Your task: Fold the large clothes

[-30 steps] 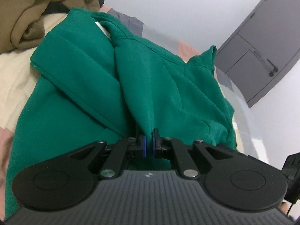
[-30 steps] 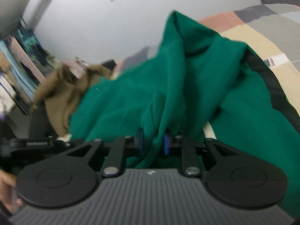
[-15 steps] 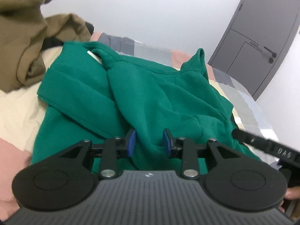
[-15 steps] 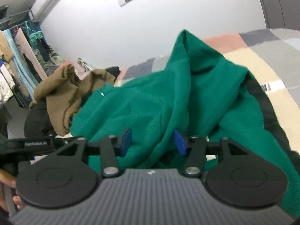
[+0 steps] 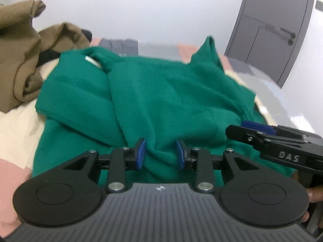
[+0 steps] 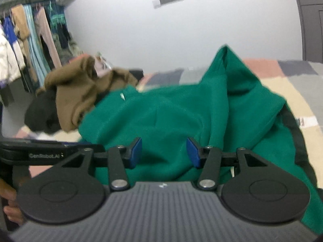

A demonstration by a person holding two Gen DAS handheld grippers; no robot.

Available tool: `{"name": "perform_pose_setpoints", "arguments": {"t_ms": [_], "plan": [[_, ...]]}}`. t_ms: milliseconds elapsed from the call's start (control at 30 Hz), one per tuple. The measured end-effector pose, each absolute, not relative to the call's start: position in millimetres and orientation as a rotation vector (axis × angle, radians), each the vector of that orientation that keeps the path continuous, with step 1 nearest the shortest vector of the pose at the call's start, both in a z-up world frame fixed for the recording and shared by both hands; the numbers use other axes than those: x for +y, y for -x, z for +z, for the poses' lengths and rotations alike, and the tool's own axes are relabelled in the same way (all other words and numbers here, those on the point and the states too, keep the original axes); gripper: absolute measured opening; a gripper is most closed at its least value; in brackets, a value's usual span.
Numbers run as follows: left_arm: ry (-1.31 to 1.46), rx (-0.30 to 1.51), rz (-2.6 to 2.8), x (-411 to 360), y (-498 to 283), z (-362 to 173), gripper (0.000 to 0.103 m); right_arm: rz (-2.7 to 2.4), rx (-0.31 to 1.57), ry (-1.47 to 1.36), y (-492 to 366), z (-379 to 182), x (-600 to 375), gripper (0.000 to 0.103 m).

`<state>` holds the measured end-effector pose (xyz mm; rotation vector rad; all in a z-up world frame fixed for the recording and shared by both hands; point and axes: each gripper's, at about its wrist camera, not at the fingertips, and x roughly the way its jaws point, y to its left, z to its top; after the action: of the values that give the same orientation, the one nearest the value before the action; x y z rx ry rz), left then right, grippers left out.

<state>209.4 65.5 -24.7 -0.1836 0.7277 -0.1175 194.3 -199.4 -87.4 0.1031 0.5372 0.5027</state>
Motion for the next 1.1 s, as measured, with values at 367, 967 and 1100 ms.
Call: {"name": "perform_pose_setpoints", "arguments": {"t_ms": [367,967,1100], "plan": [[0.223,0.772,-0.117,67.8,-216.2,-37.6,0.040,0.477,0.612,-0.081,-206.4,-107.7,-196.2,0.049],[0.373,0.843,0.104,153.1,-111.9,7.6,0.064,0.105,0.707,-0.150,-141.7,-72.6,-314.8,0.088],[0.493,0.868,0.202,187.9,-103.7,-0.3,0.067,-0.006,0.778,-0.253,-149.1,-86.1,-347.2,0.089]]}}
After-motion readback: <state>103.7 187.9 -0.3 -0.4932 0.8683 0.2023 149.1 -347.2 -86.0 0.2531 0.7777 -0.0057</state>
